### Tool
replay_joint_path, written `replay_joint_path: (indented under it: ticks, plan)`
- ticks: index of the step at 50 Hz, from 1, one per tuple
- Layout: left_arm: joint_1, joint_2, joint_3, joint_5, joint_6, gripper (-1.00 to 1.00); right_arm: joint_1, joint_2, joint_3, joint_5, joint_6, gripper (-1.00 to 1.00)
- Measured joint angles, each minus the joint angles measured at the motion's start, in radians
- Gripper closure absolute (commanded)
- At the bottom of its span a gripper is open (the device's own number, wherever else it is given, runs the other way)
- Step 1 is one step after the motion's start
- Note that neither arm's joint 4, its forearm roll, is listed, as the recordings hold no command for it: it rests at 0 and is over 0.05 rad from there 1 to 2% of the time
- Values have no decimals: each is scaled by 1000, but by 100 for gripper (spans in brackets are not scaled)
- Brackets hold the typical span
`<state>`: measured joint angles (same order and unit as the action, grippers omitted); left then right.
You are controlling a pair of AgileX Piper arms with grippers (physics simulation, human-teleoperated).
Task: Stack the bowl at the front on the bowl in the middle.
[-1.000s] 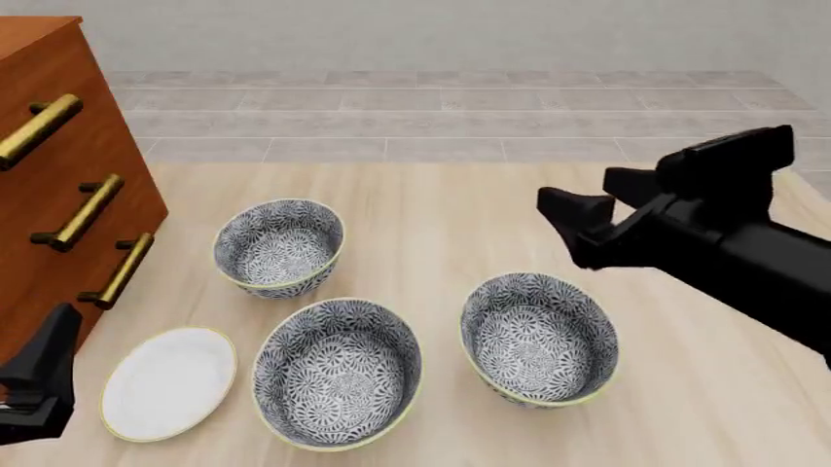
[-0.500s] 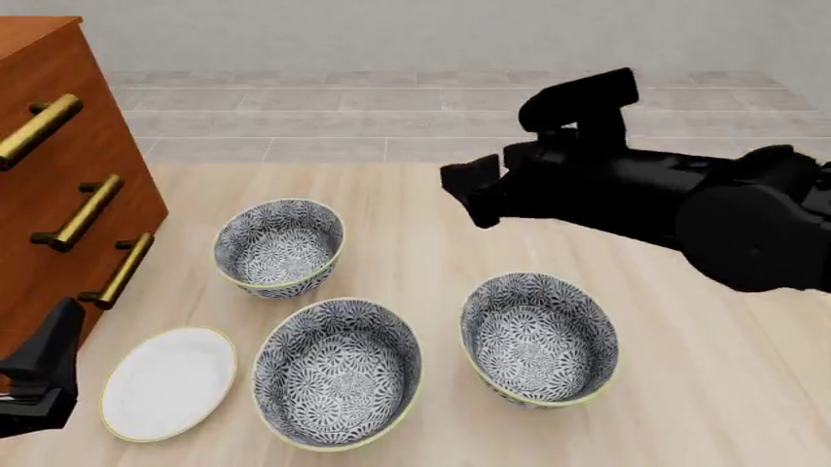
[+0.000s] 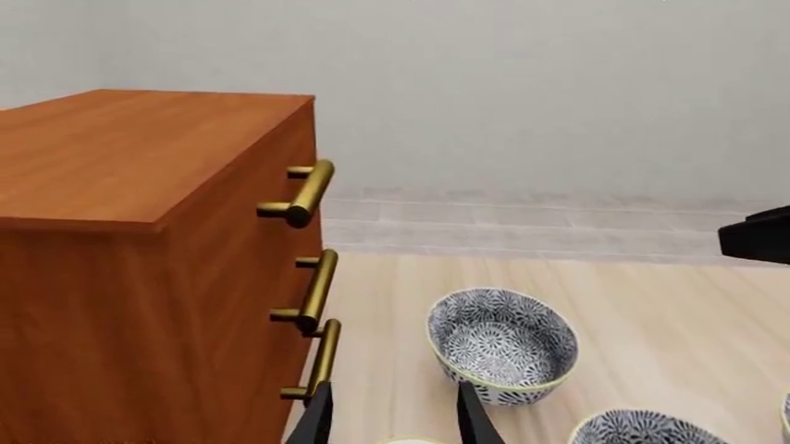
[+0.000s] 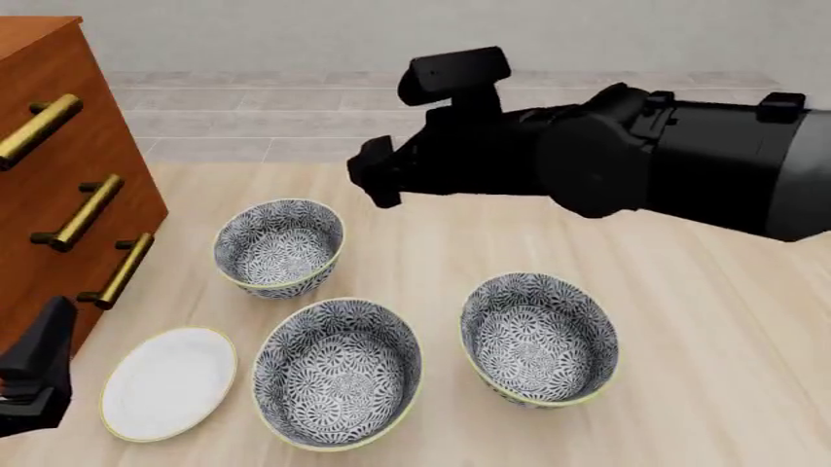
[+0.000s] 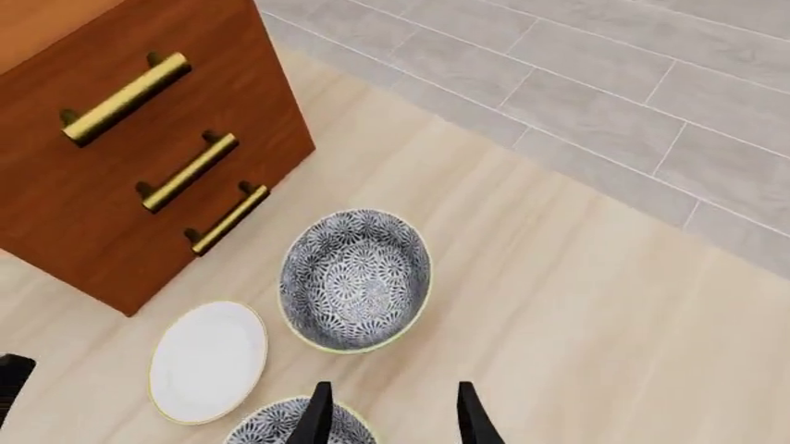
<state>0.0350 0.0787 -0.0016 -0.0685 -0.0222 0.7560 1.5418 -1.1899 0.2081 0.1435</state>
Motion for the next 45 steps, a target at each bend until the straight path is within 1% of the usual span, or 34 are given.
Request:
replay_joint_path:
  ticks: [17,26,45]
  plan:
    - [14,-2,-1,-1,-14,-100,34,129,-133,47,31,-100]
    - [16,7,0,-7,-22,-100,22,207,-211,70,48,-100]
    - [24,23,-2,-23,-44,-100,-2,437,-403,117,90,-100]
